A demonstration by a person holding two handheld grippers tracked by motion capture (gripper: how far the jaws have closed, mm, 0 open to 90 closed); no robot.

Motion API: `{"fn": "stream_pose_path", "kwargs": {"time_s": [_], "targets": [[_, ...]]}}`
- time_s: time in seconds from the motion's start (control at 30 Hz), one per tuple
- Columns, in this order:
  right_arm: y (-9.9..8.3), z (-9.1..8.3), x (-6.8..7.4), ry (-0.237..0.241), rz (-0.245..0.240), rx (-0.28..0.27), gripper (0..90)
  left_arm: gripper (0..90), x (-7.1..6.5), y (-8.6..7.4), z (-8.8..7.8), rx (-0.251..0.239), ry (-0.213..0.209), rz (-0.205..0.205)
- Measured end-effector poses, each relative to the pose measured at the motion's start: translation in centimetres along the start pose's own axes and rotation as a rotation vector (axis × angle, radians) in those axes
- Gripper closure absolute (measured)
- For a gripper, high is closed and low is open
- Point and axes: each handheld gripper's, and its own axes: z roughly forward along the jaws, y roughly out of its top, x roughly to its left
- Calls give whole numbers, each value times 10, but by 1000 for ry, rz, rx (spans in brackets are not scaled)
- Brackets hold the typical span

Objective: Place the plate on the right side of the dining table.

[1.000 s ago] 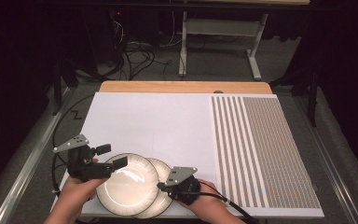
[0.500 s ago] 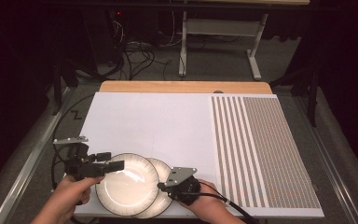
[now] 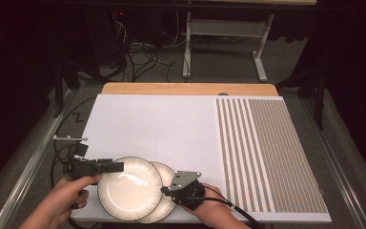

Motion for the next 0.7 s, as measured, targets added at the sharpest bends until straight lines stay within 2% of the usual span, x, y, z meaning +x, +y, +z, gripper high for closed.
{"fn": "stream_pose_path", "kwargs": {"time_s": [0.03,0.1,0.13,0.23,0.33,0.47,0.57,0.7], "targets": [[0,0,0,0,0,1,900,12,-1,1,0,9,1,1],[0,0,0,-2,-1,1,900,12,-3,3,3,48,-14,-28],[0,0,0,-2,-1,1,900,11,-3,3,3,48,-14,-28],[0,0,0,0,3,0,900,7,-5,4,8,107,0,-36],[0,0,0,0,3,0,900,7,-5,4,11,136,17,-55],[-1,0,0,-2,1,2,900,7,-7,6,9,140,12,-69],[-1,0,0,-4,1,1,900,6,-9,10,1,133,12,-71],[-1,0,0,-5,-1,3,900,6,-7,13,-14,124,44,-84]]}}
